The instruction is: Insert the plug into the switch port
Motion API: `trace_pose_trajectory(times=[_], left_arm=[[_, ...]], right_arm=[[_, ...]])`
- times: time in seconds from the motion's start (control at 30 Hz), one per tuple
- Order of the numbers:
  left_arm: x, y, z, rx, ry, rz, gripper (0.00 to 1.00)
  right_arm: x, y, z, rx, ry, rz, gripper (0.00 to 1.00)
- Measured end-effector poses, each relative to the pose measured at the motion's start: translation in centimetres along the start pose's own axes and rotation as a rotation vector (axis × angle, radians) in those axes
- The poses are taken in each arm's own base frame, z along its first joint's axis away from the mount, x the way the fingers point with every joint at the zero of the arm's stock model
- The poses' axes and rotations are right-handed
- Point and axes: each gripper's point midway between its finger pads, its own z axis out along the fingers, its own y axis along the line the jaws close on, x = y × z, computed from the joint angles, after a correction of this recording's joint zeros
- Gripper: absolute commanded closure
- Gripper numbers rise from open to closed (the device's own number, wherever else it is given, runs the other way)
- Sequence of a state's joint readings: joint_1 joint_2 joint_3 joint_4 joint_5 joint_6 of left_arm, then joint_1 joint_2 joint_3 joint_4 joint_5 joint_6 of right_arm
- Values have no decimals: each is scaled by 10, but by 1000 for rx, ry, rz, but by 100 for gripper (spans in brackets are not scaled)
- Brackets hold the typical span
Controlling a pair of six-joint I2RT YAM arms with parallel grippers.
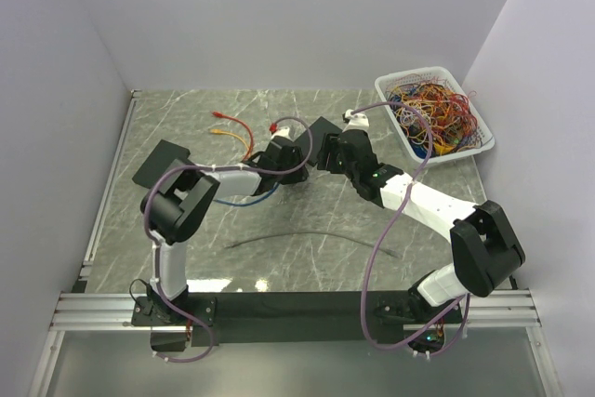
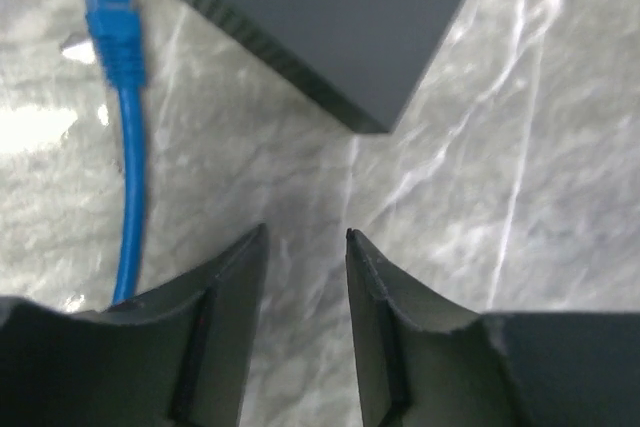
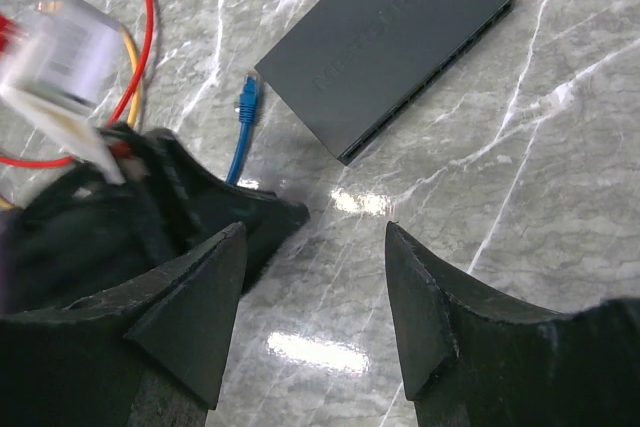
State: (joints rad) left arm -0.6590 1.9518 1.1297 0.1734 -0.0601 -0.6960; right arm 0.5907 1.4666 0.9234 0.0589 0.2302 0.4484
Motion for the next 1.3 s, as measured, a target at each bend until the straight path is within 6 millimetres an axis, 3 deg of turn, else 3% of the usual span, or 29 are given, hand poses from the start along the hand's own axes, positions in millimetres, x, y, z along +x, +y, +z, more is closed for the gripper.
trace_pose_trajectory(times=[0.03, 0.17, 0.33, 0.7, 0.8, 0.93, 1.1, 1.2, 1.3], left_arm=[[7, 5, 4, -11, 18, 0, 55], [1, 1, 8, -8, 9, -6, 55], [-6, 16, 11, -38, -6, -31, 55], [-58, 108, -3, -147, -135, -172, 55], [-65, 119, -4, -150, -156, -191, 56], [-64, 117, -4, -131, -163, -193, 56], [-59, 109, -4, -100, -163, -204, 57], [-51, 98, -5, -76, -147, -200, 57], [-44, 86, -5, -51, -127, -199, 57]], right_arm=[[0, 0, 0, 0, 0, 0, 36], [0, 0, 0, 0, 0, 0, 36], [2, -1, 1, 3, 4, -1, 36], [37, -11, 24, 44, 108, -22, 35], [30, -13, 36, 55, 121, -4, 35], [-5, -19, 62, 64, 102, 64, 34], [-56, -41, 118, 81, 72, 147, 34], [-63, -57, 152, 95, 100, 173, 33], [-53, -73, 182, 117, 149, 188, 33]])
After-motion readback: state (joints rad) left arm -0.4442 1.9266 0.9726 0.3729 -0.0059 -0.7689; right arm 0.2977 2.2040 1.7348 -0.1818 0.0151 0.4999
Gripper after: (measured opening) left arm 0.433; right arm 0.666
